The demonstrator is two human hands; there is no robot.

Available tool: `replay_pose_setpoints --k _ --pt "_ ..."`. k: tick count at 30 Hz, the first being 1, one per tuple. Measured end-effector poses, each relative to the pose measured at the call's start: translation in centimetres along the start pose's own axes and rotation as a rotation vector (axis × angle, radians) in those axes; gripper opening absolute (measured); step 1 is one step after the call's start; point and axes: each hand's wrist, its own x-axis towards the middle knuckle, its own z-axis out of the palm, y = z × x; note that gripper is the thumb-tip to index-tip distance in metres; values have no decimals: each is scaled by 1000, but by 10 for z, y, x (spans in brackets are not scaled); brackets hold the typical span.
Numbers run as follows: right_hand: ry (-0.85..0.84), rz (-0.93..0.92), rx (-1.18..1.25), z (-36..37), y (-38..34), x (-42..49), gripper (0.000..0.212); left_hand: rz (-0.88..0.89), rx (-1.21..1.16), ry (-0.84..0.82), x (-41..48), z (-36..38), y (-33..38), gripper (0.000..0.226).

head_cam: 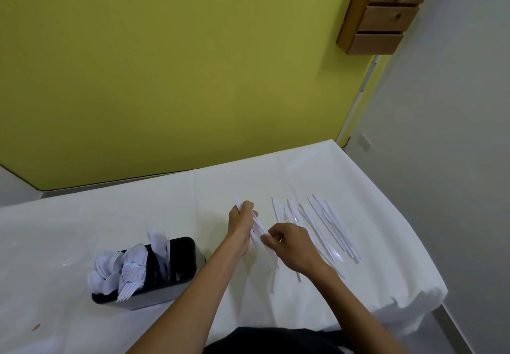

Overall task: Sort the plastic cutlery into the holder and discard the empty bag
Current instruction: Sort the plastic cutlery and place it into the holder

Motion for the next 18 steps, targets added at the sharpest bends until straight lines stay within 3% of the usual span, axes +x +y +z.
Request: replay_pose_setpoints --k 6,9,12,18 --pt "108 -2 77 6 7 -1 34 -74 -372 36 -4 -3 10 12" --pt "253 271 436 3 12 -6 44 -69 -490 70 0 -10 22 12" --pt "198 577 956 8 -2 4 49 -55 -529 24 -7 -4 28 12" --pt "265 713 1158 14 -17 26 21 11 -474 18 -29 12 22 9"
